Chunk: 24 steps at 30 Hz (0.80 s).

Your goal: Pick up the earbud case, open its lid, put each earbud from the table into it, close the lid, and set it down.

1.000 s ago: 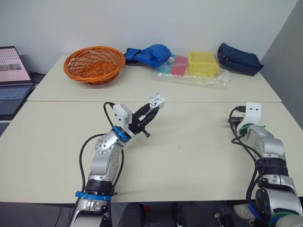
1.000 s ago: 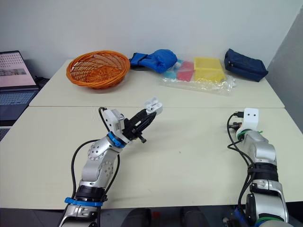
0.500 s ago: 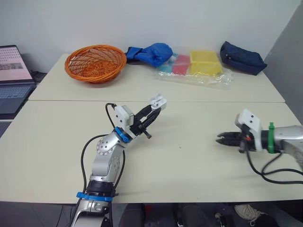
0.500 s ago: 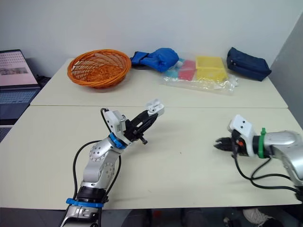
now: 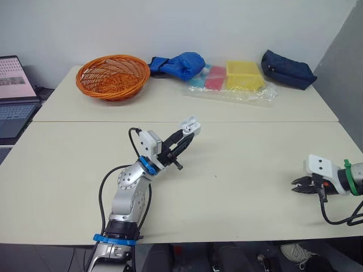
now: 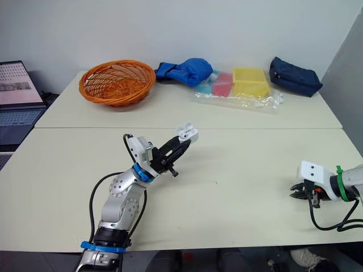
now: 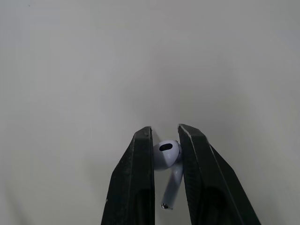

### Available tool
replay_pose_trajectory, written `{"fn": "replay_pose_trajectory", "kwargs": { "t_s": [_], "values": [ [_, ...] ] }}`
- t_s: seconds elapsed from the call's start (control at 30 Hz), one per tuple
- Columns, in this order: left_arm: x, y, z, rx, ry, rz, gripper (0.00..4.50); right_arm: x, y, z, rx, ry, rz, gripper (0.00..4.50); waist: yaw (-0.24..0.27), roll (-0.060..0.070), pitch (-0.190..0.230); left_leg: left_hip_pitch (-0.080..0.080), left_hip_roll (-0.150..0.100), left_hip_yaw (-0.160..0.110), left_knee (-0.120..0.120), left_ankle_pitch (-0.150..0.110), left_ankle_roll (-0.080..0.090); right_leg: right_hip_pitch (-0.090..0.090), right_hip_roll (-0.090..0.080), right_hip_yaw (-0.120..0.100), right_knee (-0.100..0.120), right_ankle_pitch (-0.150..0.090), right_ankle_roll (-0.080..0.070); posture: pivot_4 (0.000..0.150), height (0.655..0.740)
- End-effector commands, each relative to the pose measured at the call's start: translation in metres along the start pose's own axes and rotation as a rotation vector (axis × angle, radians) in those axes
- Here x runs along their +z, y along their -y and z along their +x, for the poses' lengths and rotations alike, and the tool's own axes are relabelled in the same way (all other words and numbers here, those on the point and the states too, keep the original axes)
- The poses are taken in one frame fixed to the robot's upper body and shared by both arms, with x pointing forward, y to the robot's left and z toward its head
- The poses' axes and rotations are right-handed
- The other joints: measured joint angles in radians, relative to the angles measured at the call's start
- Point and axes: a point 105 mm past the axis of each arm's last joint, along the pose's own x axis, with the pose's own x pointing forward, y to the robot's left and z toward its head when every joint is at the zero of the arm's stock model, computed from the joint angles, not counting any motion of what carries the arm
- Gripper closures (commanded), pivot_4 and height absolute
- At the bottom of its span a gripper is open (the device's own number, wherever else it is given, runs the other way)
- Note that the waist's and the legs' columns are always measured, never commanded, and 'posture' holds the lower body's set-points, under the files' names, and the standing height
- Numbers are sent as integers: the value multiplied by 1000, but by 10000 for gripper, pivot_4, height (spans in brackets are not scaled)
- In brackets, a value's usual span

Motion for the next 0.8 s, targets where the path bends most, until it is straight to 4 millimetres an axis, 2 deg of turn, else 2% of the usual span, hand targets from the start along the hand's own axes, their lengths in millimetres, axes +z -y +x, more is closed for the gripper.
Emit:
{"fn": "replay_pose_trajectory", "kwargs": {
  "t_s": [0.03,0.13,0.23,0.4,0.63,0.8],
  "values": [
    [15,2,3,-12,46,43,37344,-9,10,-5,-50,-58,6,40766,0,0,0,0,0,0,0,0,0,0,0,0,0,0,0,1500,7400],
    [16,2,3,-13,44,45,37344,-23,2,-11,-18,-114,31,40766,1,0,0,1,0,0,1,0,0,2,0,0,0,0,0,1500,7400],
    [16,1,2,-14,42,47,37344,-28,-5,-15,15,-144,44,40766,8,0,0,2,-1,0,2,0,0,4,-1,0,-1,0,0,1500,7400],
    [16,2,2,-23,38,44,37344,-49,-20,-29,87,-281,61,40766,16,0,0,2,-2,-1,2,0,0,4,-3,-1,-2,0,0,1500,7400],
    [16,4,4,-26,38,39,37344,-46,-11,-20,16,-252,73,40766,14,0,-1,3,-2,-1,3,0,0,5,-2,-1,-1,0,0,1500,7400],
    [17,4,4,-30,34,37,37344,-48,-10,-23,2,-250,97,23358,8,-3,-2,4,-2,0,4,0,0,7,-3,0,-1,-1,-2,1500,7400]
  ]
}}
